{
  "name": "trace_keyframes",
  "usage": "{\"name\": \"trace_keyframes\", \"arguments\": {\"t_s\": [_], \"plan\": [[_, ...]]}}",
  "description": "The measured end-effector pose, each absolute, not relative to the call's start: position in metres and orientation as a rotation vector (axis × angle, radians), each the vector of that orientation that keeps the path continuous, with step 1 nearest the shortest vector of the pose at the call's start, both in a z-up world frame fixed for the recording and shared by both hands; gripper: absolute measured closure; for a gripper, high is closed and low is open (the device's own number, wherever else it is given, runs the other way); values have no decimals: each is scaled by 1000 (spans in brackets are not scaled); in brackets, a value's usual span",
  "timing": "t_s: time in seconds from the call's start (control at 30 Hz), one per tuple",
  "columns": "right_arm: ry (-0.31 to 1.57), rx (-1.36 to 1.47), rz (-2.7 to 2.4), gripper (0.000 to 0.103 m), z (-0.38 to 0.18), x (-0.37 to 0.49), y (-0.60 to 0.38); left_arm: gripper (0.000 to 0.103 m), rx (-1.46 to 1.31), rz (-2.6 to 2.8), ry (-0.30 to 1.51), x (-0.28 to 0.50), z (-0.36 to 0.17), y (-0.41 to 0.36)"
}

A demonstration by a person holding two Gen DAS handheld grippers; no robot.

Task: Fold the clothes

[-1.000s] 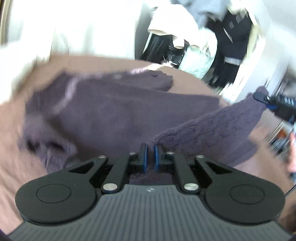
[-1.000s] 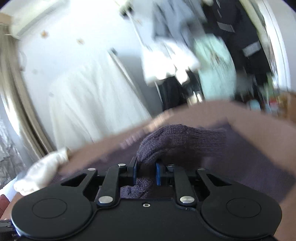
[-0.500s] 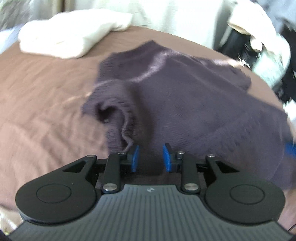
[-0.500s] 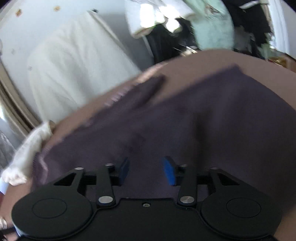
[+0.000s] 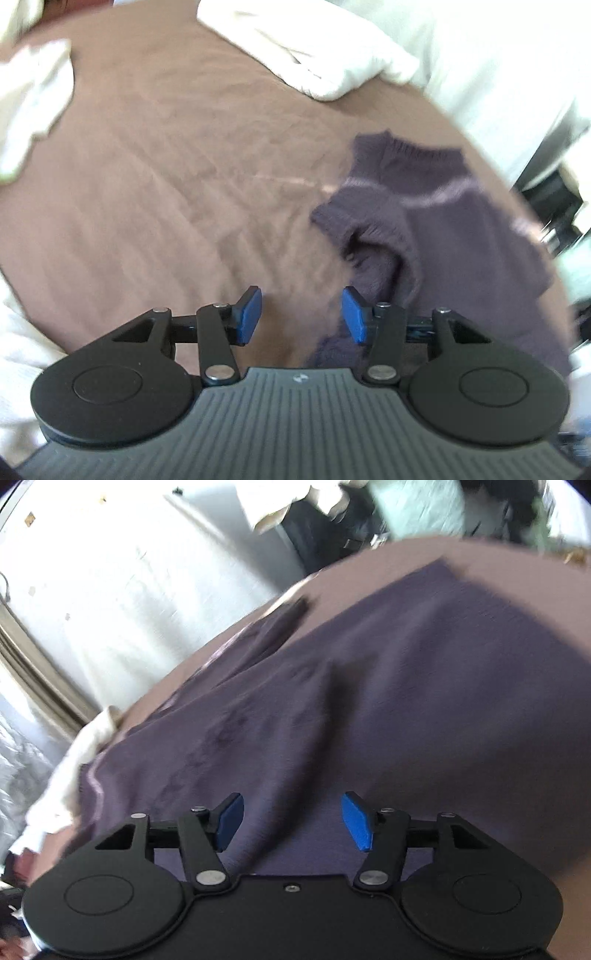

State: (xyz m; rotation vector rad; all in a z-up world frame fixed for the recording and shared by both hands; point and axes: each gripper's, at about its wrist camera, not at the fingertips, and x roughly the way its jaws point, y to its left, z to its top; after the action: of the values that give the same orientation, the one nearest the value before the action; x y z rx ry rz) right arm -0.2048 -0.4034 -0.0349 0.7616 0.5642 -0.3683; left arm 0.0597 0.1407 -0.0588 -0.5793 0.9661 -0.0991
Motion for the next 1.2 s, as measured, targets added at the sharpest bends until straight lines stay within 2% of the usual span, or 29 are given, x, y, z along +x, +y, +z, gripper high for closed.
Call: {"name": "trace_keyframes", "arguments": {"t_s": [0.17, 0.2, 0.27, 0.37, 0.43, 0.5, 0.57, 0.63, 0.7, 0.77, 0.83, 0.9, 0.97, 1.03, 1.1, 1.2], "plan": [[566, 691, -448, 35, -52, -145, -408, 56, -698, -104, 999, 65, -71, 149], [556, 631, -441, 49, -50, -139, -407, 56, -684, -91, 1013, 65, -72, 148], [554, 511, -438, 89, -42, -129, -404, 56, -665, -81, 1031, 65, -75, 146], [427, 360, -499, 90, -4, -160, -385, 56, -621, -81, 1028, 66, -75, 142], [323, 281, -581, 90, 22, -198, -367, 56, -586, -79, 1034, 67, -75, 138], [310, 188, -650, 86, 29, -227, -362, 56, -555, -81, 1051, 67, -75, 133], [436, 146, -658, 78, 16, -232, -377, 56, -501, -85, 1063, 68, -73, 127], [593, 301, -631, 78, -6, -236, -399, 55, -459, -89, 1065, 68, -71, 123], [673, 487, -632, 66, -27, -246, -416, 55, -473, -99, 1060, 65, -69, 126], [595, 606, -673, 61, -33, -264, -420, 53, -553, -105, 1046, 63, -69, 136], [568, 675, -701, 61, -32, -268, -422, 52, -671, -106, 1032, 62, -72, 149], [573, 633, -751, 60, -21, -267, -415, 52, -738, -102, 1031, 62, -73, 157], [540, 560, -821, 59, -6, -271, -402, 52, -694, -102, 1051, 64, -73, 152], [410, 552, -829, 59, 17, -281, -385, 52, -640, -104, 1064, 65, -73, 145], [273, 585, -769, 45, 37, -288, -372, 52, -663, -120, 1057, 67, -73, 145], [287, 559, -669, 40, 57, -275, -350, 52, -775, -154, 1034, 70, -76, 148]]}}
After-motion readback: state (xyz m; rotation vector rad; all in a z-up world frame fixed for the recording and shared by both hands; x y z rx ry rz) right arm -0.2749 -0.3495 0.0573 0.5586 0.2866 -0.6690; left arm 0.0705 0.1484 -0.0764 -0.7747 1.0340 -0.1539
